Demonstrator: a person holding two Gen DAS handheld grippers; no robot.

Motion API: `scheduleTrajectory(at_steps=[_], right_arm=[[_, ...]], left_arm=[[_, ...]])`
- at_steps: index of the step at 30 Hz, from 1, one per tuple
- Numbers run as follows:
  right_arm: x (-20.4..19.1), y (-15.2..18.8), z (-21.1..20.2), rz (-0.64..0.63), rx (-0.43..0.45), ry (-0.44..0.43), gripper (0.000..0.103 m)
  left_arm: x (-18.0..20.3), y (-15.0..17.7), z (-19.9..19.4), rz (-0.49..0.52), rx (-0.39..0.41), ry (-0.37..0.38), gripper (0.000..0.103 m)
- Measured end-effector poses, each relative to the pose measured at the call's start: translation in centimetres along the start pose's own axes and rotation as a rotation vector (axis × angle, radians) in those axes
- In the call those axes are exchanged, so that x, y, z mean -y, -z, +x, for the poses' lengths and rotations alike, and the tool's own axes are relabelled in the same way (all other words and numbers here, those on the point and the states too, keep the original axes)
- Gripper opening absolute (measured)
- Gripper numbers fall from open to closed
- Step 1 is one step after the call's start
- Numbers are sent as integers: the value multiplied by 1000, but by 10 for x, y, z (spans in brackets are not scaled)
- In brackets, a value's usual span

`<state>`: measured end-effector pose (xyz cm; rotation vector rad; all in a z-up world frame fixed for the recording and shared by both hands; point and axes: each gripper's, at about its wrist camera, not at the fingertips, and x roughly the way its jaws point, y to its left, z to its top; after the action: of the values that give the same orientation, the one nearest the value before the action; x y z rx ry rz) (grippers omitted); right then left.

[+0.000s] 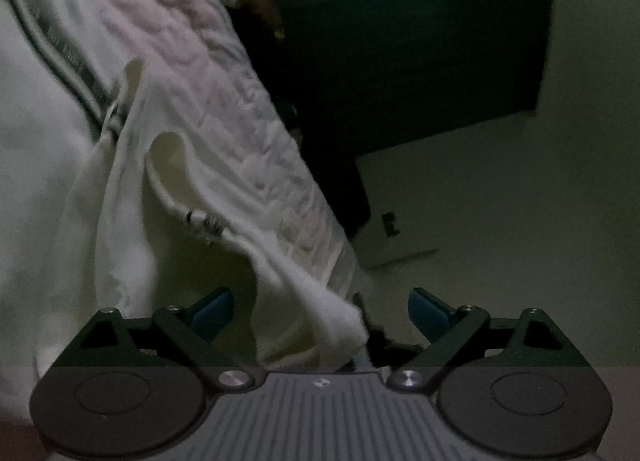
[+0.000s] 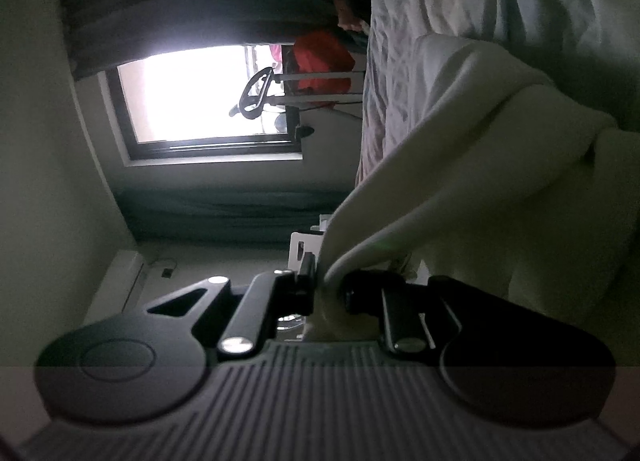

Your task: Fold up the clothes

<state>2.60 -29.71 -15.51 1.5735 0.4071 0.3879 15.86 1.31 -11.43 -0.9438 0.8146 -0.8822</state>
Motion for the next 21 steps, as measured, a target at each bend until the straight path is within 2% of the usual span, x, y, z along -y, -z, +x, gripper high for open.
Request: scheduleTrajectory(at_steps=[3, 8, 10, 12, 16, 18, 21], right_arm=[[1, 0, 0, 1, -1, -6, 17], [4, 1, 2, 7, -4, 7, 17], [4, 1, 2, 4, -4, 10, 17], [5, 1, 2, -2, -2, 14, 17], [2, -1, 4, -35, 6, 41, 17], [-3, -2, 7, -91, -2, 58, 17], [-9, -2, 12, -172, -15, 107, 17]], left_arm=[[-1, 7, 10, 26, -19, -13, 95], [11, 18, 16, 151, -16, -23, 95], [14, 25, 19, 209, -26, -66, 86], [17, 34, 21, 251, -36, -118, 67], [24, 42, 21, 335, -50, -189, 49], [26, 42, 12, 317, -56, -215, 38], [25, 35, 6, 277, -62, -254, 28]])
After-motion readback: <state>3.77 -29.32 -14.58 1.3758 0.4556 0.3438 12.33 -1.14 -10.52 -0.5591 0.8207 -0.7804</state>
